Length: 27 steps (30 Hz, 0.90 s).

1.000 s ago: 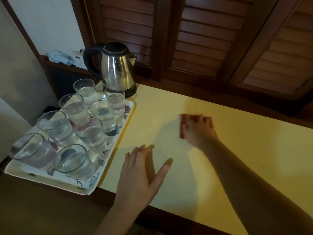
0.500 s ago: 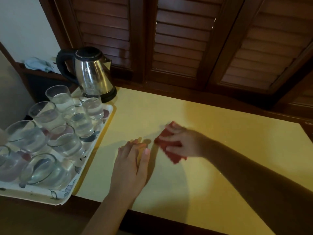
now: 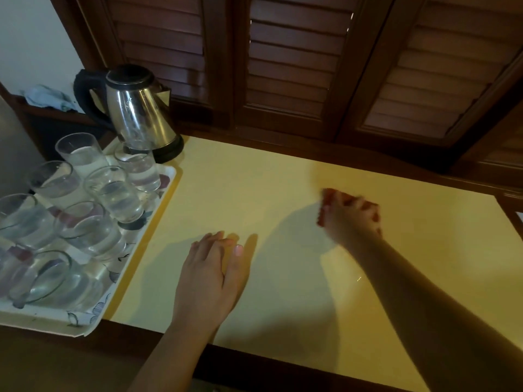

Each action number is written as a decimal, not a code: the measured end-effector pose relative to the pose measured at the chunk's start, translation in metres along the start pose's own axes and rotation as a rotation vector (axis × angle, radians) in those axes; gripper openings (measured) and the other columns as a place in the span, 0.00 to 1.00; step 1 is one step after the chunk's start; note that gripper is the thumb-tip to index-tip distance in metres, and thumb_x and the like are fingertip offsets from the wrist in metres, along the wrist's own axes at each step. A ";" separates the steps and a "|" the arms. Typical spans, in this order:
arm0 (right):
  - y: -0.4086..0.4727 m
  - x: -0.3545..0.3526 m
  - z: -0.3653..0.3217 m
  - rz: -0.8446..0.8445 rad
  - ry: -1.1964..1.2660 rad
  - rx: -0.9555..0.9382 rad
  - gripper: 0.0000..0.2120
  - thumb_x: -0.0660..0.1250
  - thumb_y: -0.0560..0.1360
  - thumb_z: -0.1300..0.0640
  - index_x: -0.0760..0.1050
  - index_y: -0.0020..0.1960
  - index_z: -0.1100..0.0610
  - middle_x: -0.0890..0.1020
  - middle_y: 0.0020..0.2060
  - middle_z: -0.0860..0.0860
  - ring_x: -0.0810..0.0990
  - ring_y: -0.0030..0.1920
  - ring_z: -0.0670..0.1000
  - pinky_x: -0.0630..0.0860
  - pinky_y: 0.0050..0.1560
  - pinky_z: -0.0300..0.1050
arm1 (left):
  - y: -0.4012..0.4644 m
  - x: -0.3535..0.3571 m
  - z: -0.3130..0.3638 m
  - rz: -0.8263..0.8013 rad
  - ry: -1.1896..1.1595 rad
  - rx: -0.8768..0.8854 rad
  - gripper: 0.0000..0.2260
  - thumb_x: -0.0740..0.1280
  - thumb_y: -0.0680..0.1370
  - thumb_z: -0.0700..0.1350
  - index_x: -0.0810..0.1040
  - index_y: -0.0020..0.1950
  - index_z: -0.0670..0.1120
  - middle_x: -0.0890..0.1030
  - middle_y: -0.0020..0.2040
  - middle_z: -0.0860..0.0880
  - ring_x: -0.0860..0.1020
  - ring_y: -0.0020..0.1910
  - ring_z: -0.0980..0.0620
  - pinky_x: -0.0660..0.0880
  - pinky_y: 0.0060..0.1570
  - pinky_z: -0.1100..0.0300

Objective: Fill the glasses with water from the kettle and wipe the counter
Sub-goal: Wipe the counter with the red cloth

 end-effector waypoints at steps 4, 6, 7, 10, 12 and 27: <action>-0.070 0.027 -0.107 -0.028 -0.088 -0.513 0.28 0.44 0.88 0.39 0.42 0.86 0.37 0.41 0.88 0.54 0.36 0.86 0.65 0.41 0.83 0.71 | 0.001 0.002 -0.002 -0.020 0.009 0.011 0.31 0.45 0.87 0.65 0.80 0.71 0.50 0.78 0.74 0.49 0.69 0.78 0.50 0.66 0.78 0.42; -0.107 0.042 -0.125 -0.078 -0.119 -0.777 0.26 0.45 0.88 0.38 0.47 0.85 0.33 0.39 0.88 0.49 0.32 0.85 0.60 0.35 0.84 0.68 | 0.002 0.004 -0.004 -0.036 0.010 0.016 0.30 0.44 0.87 0.64 0.80 0.68 0.50 0.79 0.71 0.49 0.71 0.76 0.49 0.68 0.76 0.42; -0.123 0.045 -0.124 -0.099 -0.115 -0.878 0.24 0.47 0.88 0.38 0.51 0.84 0.32 0.40 0.87 0.47 0.32 0.85 0.58 0.33 0.83 0.66 | 0.002 0.005 -0.003 -0.045 0.020 0.019 0.31 0.43 0.87 0.64 0.80 0.67 0.51 0.80 0.70 0.49 0.72 0.75 0.48 0.69 0.75 0.42; -0.129 0.043 -0.093 -0.070 -0.141 -0.961 0.24 0.47 0.88 0.36 0.53 0.84 0.31 0.41 0.87 0.44 0.32 0.85 0.55 0.33 0.82 0.61 | -0.001 0.007 0.001 -0.026 0.095 0.043 0.33 0.42 0.87 0.64 0.80 0.68 0.49 0.79 0.72 0.46 0.72 0.75 0.46 0.66 0.78 0.43; -0.100 0.034 -0.056 -0.024 -0.175 -0.833 0.27 0.43 0.86 0.33 0.49 0.85 0.32 0.42 0.87 0.45 0.35 0.86 0.55 0.38 0.83 0.62 | -0.003 0.005 0.008 0.003 0.105 0.051 0.34 0.42 0.87 0.64 0.80 0.70 0.47 0.79 0.73 0.46 0.71 0.76 0.45 0.65 0.78 0.44; 0.006 0.005 0.131 0.019 0.436 0.602 0.37 0.58 0.85 0.36 0.45 0.87 0.43 0.46 0.86 0.62 0.45 0.83 0.75 0.53 0.79 0.79 | -0.002 0.012 0.016 -0.011 0.023 0.000 0.35 0.42 0.85 0.66 0.79 0.73 0.47 0.77 0.75 0.47 0.69 0.78 0.47 0.65 0.78 0.45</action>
Point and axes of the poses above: each hand's wrist, its own y-axis towards the middle knuckle, its own x-axis out of the palm, z = x × y, the point moved 8 cm from there along y, towards the middle knuckle
